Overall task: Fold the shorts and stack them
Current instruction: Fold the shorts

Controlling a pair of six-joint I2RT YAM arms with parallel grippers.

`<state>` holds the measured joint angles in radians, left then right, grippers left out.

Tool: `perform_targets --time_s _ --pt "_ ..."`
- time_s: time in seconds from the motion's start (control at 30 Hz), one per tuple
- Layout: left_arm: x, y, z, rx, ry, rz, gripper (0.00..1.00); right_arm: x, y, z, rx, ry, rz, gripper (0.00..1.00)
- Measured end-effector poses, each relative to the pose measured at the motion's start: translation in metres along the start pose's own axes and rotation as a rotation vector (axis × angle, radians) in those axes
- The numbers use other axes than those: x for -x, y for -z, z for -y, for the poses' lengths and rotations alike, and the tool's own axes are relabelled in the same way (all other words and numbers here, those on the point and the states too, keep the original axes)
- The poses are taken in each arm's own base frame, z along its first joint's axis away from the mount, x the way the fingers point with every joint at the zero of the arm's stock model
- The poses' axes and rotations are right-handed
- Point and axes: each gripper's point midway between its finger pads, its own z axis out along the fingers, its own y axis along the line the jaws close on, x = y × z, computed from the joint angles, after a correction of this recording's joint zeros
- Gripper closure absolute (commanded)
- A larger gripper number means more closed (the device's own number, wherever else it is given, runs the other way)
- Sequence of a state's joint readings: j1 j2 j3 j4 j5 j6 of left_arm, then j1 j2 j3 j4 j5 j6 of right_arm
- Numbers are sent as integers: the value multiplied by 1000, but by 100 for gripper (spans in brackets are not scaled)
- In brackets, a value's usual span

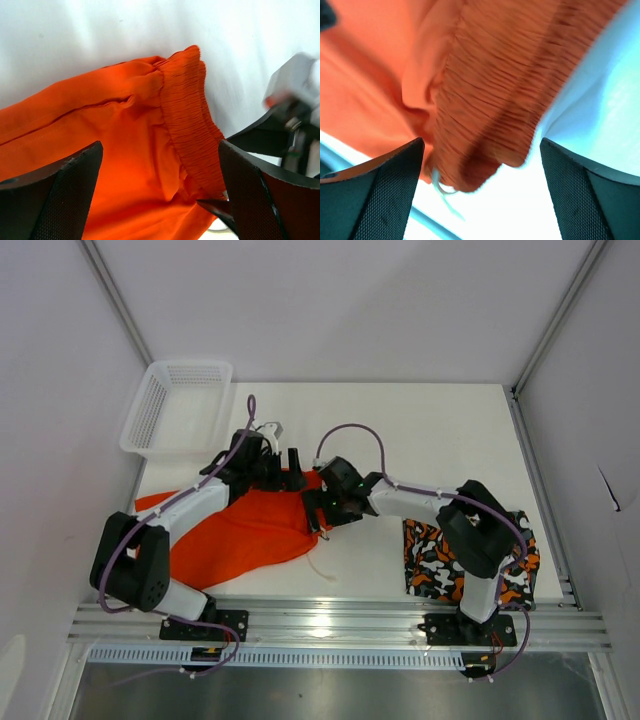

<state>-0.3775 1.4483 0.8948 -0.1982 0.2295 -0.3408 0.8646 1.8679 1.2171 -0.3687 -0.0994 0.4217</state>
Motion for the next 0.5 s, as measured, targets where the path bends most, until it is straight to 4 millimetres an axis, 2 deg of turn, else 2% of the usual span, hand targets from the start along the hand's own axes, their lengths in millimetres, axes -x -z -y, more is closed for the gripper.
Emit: perform_targets --time_s 0.13,0.27,0.5 --pt "2 -8 4 -31 -4 1 3 8 17 6 112 -102 23 1" --pt "2 -29 0 -26 4 -37 5 14 31 12 233 -215 55 0" --pt "21 -57 0 -27 -1 -47 5 2 31 16 393 -396 33 0"
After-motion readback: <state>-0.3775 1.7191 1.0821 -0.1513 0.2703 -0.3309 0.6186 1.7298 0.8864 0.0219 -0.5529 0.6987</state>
